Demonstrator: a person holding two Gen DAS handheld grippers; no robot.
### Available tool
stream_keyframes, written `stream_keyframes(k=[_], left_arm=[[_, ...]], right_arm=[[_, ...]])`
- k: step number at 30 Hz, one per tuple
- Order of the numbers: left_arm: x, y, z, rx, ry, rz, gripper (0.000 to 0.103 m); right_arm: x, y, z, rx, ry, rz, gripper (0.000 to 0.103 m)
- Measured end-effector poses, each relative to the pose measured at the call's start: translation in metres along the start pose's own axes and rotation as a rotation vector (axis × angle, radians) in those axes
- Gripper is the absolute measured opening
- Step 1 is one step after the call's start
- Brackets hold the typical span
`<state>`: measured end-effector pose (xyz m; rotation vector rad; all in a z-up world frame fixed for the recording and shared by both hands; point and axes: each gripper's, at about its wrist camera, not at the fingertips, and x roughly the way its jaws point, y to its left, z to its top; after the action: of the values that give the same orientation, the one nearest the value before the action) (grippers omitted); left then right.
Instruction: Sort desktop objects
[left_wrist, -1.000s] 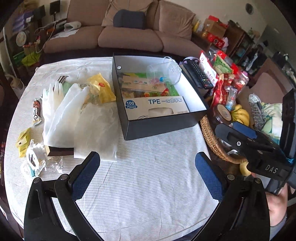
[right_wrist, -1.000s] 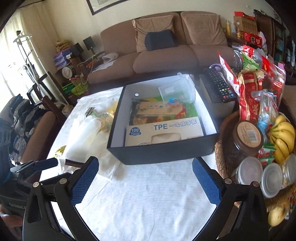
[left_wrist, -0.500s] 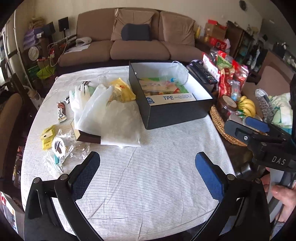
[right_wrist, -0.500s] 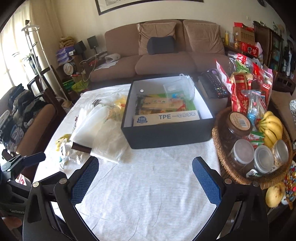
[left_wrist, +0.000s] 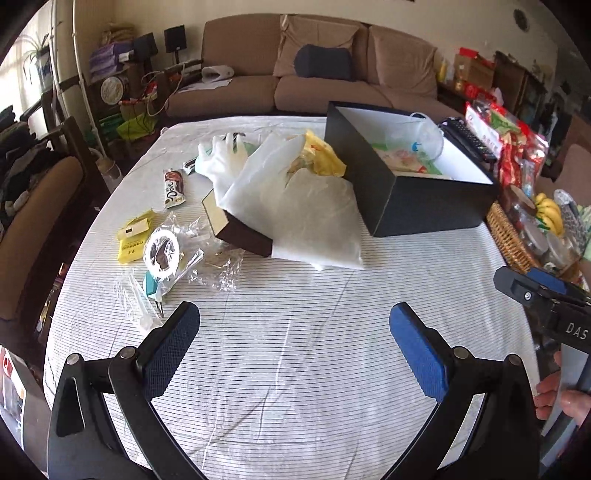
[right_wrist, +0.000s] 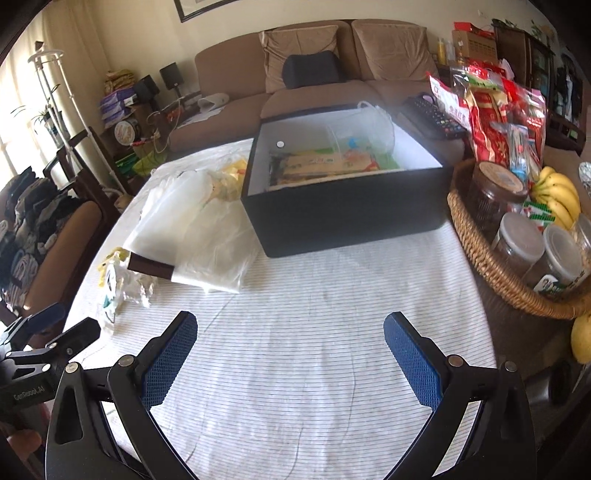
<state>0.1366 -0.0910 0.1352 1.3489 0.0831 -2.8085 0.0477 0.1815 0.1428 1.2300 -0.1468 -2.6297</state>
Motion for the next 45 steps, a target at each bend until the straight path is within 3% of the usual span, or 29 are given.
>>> stream_keyframes(k=[9,13,18,23,34,45], left_arm=[[0.061,0.03,-0.034,-0.023,0.016,0.094,0.103],[0.087,0.044,-0.033,-0.053,0.074,0.109,0.103],[0.1,0.039,-0.028,-0.001,0.032,0.179,0.103],[0.115,0.028,-0.026,0.012,0.0,0.169,0.103],[0.15,0.019,-0.035,-0.009,0.049,0.134,0.103],[0.152,0.027,-0.037,-0.047,0.069,0.073,0.103]], right_arm=[[0.074,0.031,-0.038,-0.061,0.068,-0.031,0.103],[0.101,0.044,-0.044,-0.073,0.088,-0.036,0.103],[0.119,0.053,-0.046,-0.092,0.079,-0.056,0.103],[0.131,0.047,-0.05,-0.09,0.084,-0.095,0.103],[0.135,0.034,-0.052,-0.085,0.072,-0.16,0.103],[0.134,0.037,-0.054,-0.088,0.066,-0.195,0.103]])
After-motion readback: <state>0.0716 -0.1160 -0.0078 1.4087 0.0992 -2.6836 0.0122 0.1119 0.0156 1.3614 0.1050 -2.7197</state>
